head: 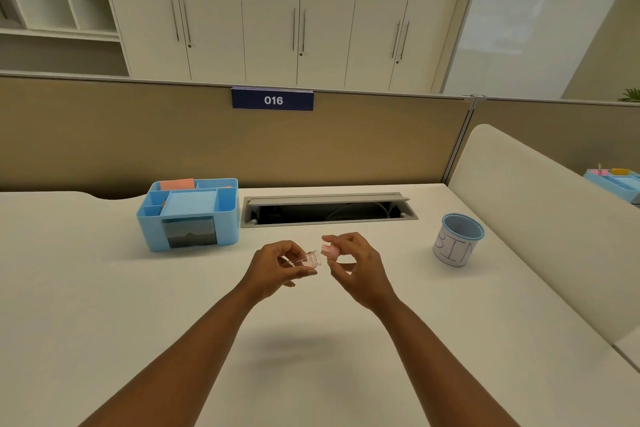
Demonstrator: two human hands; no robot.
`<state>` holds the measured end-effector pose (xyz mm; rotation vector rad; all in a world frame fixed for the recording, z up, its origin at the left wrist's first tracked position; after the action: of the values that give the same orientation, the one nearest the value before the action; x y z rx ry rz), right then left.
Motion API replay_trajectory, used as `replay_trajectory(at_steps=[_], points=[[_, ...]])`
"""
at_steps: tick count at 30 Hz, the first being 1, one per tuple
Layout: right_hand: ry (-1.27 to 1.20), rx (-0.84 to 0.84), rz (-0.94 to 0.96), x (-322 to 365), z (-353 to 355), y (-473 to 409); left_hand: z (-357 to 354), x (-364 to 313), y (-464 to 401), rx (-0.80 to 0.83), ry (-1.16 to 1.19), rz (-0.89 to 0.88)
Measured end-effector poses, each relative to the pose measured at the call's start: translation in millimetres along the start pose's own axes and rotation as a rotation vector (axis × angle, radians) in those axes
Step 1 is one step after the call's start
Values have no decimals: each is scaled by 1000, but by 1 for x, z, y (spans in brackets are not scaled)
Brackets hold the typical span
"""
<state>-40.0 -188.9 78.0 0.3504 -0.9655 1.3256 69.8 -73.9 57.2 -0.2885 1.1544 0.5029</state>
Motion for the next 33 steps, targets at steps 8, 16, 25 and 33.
replay_trajectory(at_steps=[8,16,25,33], points=[[15,54,13,3,1,-1,1,0,-1,29,-10,-12],[-25,112,5,7,11,-6,-4,-2,-1,144,7,15],[-60,217,-29,6,10,-8,-10,-5,8,263,126,93],[-114,218,-152,-5,7,-5,-11,-2,3,246,70,89]])
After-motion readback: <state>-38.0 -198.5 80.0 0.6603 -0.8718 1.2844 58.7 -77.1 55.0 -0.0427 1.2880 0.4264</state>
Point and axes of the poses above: each hand's wrist, its own y-axis away from the middle knuckle, its own z-axis out of the back of the hand, x = y × z, the point moved 5 cm from there along -y, towards the middle knuckle, and after that the axes turned 13 degrees about x, right-handed, at the moved point
